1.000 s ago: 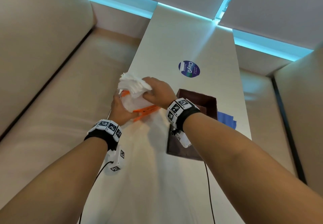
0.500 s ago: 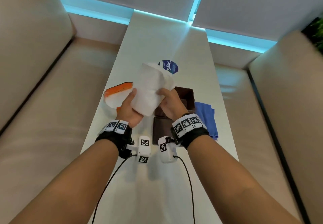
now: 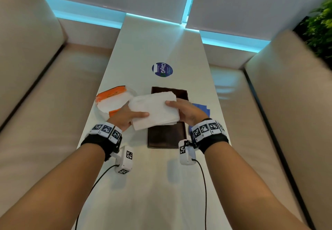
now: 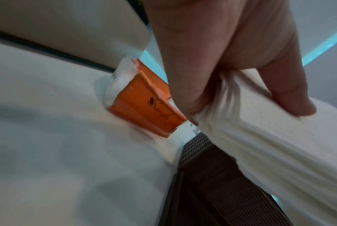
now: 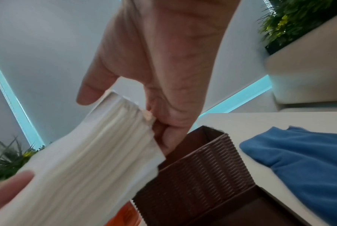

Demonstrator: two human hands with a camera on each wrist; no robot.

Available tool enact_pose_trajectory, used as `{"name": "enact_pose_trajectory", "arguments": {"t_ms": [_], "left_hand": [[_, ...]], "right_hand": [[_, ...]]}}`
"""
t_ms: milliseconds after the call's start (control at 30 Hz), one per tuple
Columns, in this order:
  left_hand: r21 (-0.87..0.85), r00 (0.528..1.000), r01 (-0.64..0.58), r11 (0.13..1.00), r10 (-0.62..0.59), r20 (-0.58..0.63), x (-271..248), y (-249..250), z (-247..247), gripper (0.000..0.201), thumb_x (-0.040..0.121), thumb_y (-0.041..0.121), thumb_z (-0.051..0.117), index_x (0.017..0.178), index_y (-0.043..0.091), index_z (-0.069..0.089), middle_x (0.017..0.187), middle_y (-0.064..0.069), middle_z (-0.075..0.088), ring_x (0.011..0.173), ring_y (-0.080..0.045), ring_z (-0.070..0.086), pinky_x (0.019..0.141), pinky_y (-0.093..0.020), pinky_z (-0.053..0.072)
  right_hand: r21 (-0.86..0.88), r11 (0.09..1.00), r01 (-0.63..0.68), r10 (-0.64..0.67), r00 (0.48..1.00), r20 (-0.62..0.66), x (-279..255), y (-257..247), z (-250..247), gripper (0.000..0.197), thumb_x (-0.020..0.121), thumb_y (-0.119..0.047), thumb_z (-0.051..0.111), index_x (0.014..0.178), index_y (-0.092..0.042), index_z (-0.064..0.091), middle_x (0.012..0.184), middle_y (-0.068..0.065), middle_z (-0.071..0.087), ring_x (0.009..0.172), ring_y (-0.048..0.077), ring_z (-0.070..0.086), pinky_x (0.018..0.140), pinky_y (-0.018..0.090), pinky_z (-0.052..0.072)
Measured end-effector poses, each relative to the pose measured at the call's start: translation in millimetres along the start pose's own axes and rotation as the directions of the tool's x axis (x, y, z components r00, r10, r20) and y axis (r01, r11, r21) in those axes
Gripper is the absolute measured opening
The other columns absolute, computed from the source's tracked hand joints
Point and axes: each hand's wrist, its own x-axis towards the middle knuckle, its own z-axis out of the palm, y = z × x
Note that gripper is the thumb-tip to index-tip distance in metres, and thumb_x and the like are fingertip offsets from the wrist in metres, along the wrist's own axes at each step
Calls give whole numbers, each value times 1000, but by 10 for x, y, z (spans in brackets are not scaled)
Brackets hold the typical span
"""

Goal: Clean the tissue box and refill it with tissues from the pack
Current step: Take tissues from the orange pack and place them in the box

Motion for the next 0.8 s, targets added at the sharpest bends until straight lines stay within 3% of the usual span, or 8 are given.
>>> {"name": "enact_pose_trajectory", "arguments": {"t_ms": [67, 200, 267, 367, 433, 500, 633, 800], "left_hand": [[11, 1000, -14, 1000, 14, -4, 11, 50, 42, 96, 27, 32, 98, 115, 17, 60, 102, 0, 74, 97, -15, 70, 69, -29, 59], [-320, 976, -135, 938, 70, -207, 61, 82, 159, 53, 81, 11, 69, 131, 11, 51, 114, -6, 68, 116, -27, 60, 77, -32, 61], [-563, 975, -168, 809, 51, -217, 33, 42, 214, 59, 73, 19, 76, 127, 12, 53, 111, -7, 71, 112, -25, 63, 82, -34, 60], [-681, 979, -188, 707, 79, -188, 10, 6, 347, 88, 48, 36, 92, 124, 13, 56, 112, -9, 71, 105, -25, 68, 89, -40, 56], [-701, 967, -256, 665, 182, -180, 0, 75, 418, 73, 66, 47, 77, 126, 12, 56, 118, -12, 68, 110, -29, 65, 89, -43, 55], [-724, 945, -310, 616, 285, -163, 7, 142, 455, 60, 81, 53, 51, 124, 12, 59, 119, -14, 66, 111, -31, 64, 89, -46, 54], [-674, 946, -304, 673, 294, -133, 46, 173, 522, 69, 74, 53, 66, 129, 12, 57, 126, -16, 62, 119, -34, 59, 95, -50, 50], [-679, 930, -341, 650, 339, -142, 47, 179, 470, 70, 59, 53, 81, 117, 17, 67, 116, -12, 68, 110, -30, 64, 87, -46, 54]], "right_hand": [[-31, 995, 90, -91, 996, -21, 14, 4, 14, 20, 90, -9, 60, 109, -16, 58, 105, 4, 66, 94, 17, 64, 83, 29, 55], [17, 957, 288, -279, 939, -199, 48, -24, 107, 43, 81, -5, 70, 122, -9, 56, 119, 13, 65, 113, 32, 62, 98, 45, 51], [27, 926, 376, -357, 899, -254, 13, -57, 197, 50, 77, -9, 74, 123, -9, 55, 122, 13, 64, 112, 30, 62, 98, 47, 51], [-33, 872, 488, -475, 830, -294, -84, -72, 370, 58, 73, -12, 77, 125, -12, 51, 123, 9, 62, 113, 25, 60, 97, 45, 51], [-72, 840, 537, -534, 797, -284, -114, -23, 444, 62, 71, -11, 78, 125, -18, 48, 120, -1, 60, 113, 17, 59, 99, 39, 51], [-99, 823, 559, -563, 780, -272, -133, 55, 515, 73, 70, -7, 80, 128, -28, 40, 118, -17, 53, 110, -1, 54, 99, 24, 49], [-200, 788, 582, -615, 738, -276, -122, 169, 576, 89, 70, -5, 81, 134, -36, 27, 119, -32, 41, 108, -25, 43, 92, -1, 40], [-223, 772, 596, -636, 707, -310, -187, 115, 475, 94, 72, -2, 79, 144, -26, 24, 119, -25, 43, 111, -20, 46, 97, 5, 39]]}}
